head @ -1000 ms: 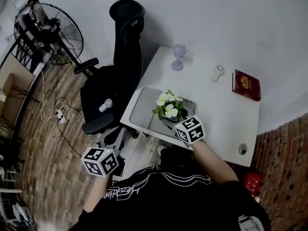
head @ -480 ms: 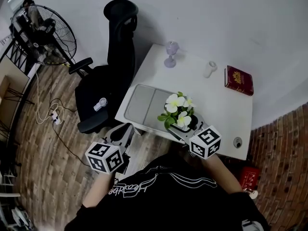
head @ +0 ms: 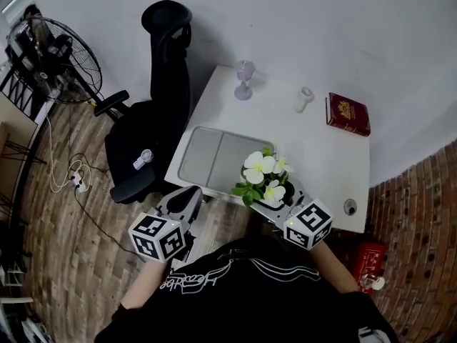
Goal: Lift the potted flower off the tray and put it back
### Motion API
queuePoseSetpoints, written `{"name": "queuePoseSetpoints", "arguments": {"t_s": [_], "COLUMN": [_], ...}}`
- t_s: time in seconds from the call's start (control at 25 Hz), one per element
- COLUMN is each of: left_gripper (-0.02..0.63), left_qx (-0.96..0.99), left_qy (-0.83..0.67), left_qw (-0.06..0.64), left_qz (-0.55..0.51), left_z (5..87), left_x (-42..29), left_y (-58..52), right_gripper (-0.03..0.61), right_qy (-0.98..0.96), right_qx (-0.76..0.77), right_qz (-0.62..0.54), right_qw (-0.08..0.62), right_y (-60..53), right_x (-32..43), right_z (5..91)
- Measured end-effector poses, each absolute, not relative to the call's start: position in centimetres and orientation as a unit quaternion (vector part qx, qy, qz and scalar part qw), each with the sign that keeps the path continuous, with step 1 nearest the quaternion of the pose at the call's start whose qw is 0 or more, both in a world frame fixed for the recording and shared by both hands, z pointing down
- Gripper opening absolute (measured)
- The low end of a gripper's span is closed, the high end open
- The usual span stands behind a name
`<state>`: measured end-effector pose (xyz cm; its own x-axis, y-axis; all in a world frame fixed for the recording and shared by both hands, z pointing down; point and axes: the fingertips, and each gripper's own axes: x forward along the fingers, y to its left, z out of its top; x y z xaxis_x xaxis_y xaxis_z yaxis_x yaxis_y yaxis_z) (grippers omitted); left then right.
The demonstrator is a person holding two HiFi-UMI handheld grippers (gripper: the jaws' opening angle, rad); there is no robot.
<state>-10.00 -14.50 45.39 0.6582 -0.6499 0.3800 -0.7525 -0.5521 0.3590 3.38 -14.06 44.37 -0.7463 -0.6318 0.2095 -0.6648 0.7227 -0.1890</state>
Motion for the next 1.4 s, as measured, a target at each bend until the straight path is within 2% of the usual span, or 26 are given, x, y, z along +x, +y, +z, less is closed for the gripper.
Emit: {"name": "queuePoseSetpoints", "arguments": {"t_s": [0.44, 0.96, 1.4], "left_gripper": [0.043, 0.043, 0.043], "left_qx": [0.878, 0.866, 0.856], "left_qy": [-0.397, -0.414, -0.437], "left_qw": [0.249, 0.261, 0.26], "left_qz": [0.101, 0.099, 0.088], "left_z": [45.1, 46.0, 45.7], "left_x": [-9.9, -12.0, -14.2], "left_y": [-14.3, -14.6, -15.9], "right_gripper": [0.368, 0.368, 0.368], "right_qy": [-0.925, -0.919, -0.904], "right_qx": [0.353, 0.365, 0.38], "right_qz": [0.123, 0.119, 0.122], "right_qw": [0.062, 0.09, 0.157], "right_y": [-13.9, -18.0, -24.2], "right_x": [3.1, 2.3, 0.9], "right_z": [44.1, 46.2, 51.9]}}
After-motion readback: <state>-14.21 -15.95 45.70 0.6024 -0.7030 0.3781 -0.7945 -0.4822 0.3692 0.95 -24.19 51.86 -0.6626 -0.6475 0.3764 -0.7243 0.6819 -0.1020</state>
